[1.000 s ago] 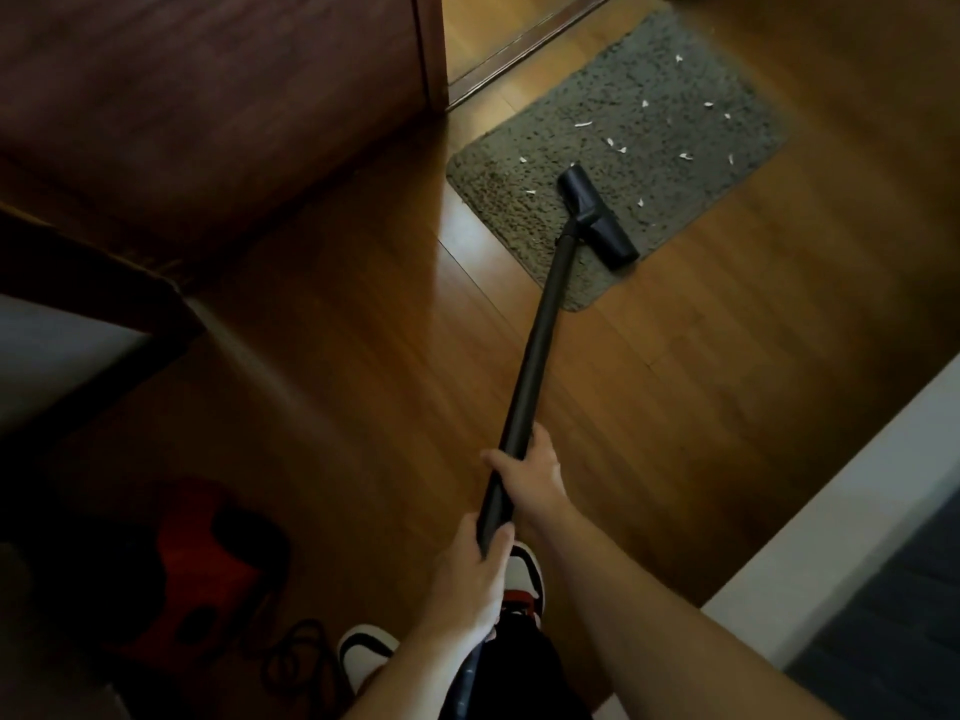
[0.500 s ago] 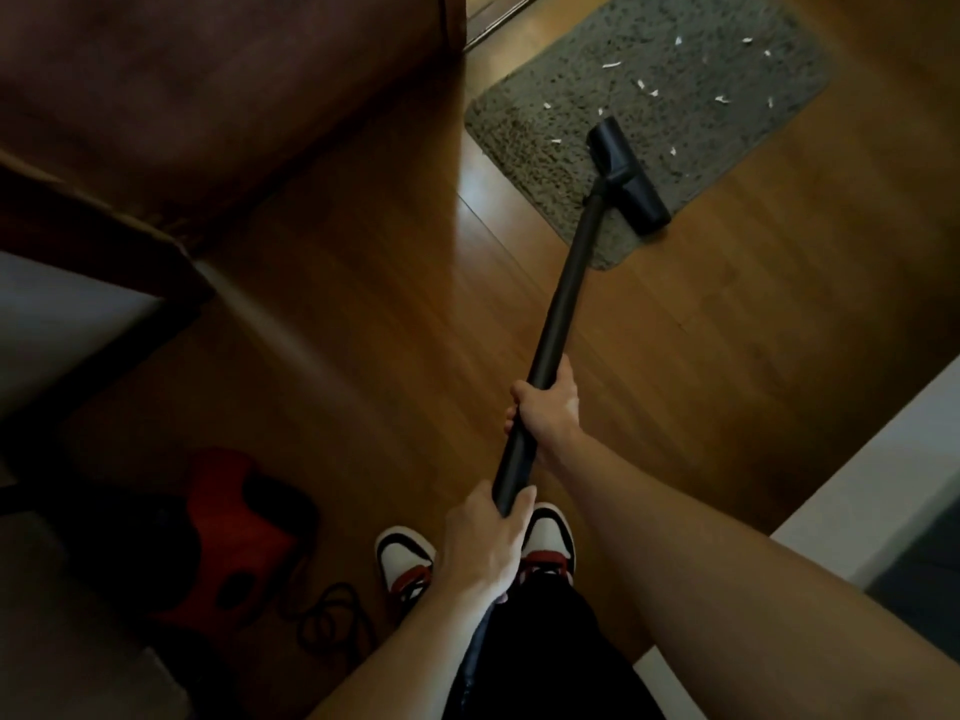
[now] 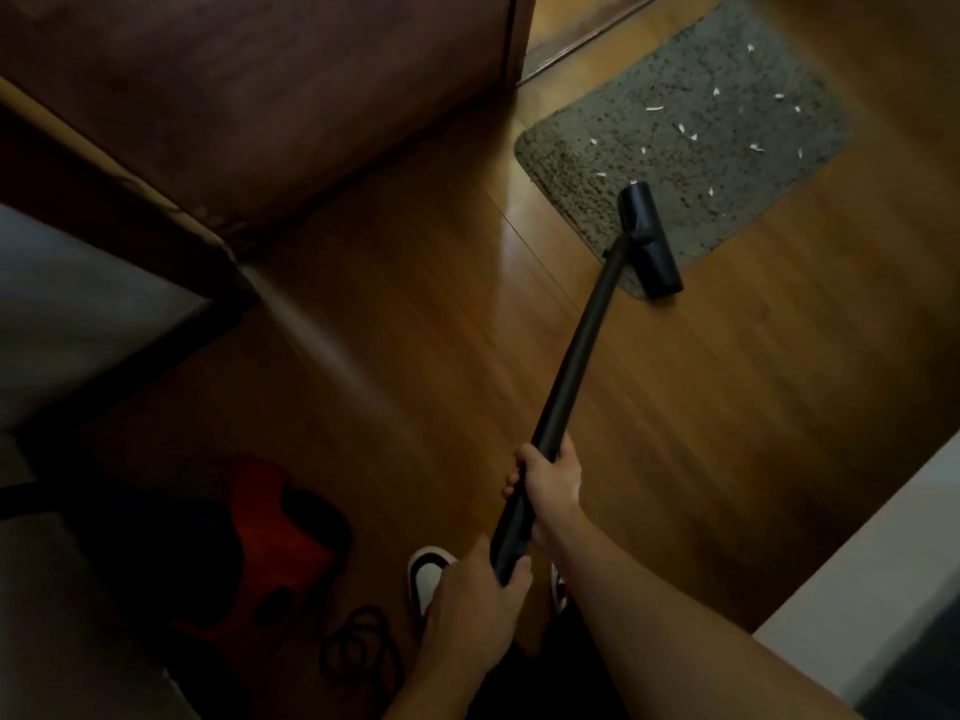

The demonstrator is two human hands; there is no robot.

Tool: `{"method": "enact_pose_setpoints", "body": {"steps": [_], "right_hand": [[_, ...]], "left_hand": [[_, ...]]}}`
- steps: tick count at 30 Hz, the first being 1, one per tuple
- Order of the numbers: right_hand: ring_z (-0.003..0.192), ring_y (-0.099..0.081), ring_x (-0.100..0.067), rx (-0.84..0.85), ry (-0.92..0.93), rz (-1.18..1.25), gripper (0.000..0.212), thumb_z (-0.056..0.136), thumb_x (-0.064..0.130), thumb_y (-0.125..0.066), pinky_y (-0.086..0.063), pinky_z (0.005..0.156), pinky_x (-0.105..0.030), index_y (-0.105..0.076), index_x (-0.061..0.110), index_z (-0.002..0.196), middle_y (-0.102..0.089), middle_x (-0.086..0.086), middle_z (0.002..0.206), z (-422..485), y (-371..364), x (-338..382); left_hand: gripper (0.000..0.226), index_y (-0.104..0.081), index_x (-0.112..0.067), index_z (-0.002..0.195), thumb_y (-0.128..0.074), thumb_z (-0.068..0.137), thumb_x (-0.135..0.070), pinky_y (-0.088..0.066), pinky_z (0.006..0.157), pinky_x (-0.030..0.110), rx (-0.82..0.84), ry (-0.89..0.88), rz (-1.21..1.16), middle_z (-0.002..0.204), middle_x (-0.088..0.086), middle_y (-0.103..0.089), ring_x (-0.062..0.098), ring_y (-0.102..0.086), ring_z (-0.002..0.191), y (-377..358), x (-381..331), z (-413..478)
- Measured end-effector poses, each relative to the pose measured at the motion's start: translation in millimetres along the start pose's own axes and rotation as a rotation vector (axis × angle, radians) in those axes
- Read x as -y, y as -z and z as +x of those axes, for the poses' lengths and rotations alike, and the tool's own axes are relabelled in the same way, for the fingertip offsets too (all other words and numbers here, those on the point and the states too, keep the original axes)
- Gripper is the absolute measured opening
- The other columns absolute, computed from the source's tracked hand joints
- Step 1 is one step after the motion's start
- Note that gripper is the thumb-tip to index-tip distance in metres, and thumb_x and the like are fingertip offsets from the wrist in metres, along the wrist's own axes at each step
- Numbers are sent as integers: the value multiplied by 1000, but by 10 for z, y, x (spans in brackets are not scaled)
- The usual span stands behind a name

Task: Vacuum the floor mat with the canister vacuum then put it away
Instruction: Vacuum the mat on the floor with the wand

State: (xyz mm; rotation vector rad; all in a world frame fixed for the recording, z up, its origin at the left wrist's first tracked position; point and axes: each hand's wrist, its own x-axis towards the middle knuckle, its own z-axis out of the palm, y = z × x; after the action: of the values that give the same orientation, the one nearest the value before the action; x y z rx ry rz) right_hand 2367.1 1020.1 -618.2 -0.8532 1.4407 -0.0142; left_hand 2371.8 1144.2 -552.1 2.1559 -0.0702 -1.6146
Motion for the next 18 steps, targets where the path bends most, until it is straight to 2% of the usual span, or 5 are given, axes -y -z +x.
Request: {"method": "enact_pose_setpoints", "body": {"steps": [4, 10, 18], "right_hand": [[53, -55, -14, 12, -3, -17, 49, 97, 5, -58, -51, 51, -31, -45, 27, 139, -56, -9, 79, -34, -172, 10], [52, -54, -15, 101, -31, -77, 25, 96, 10, -61, -53, 52, -31, -47, 14, 117, -54, -7, 72, -32, -291, 69], [50, -54, -17, 128, -13, -85, 21, 95, 10, -61, -52, 51, -32, -48, 16, 110, -53, -10, 75, 285, -134, 422]], "left_hand": [[24, -53, -25, 99, -51, 98, -50, -44, 59, 19, -29, 9, 8, 83, -6, -59, 6, -59, 68, 144, 25, -27], [21, -56, -26, 94, -54, 95, -46, -45, 59, 23, -81, 17, -19, 79, -4, -64, 9, -62, 70, 277, -126, 108], [15, -58, -27, 90, -57, 93, -42, -40, 53, 21, -108, 53, -84, 76, -4, -62, 8, -58, 61, 135, -600, 302]]}}
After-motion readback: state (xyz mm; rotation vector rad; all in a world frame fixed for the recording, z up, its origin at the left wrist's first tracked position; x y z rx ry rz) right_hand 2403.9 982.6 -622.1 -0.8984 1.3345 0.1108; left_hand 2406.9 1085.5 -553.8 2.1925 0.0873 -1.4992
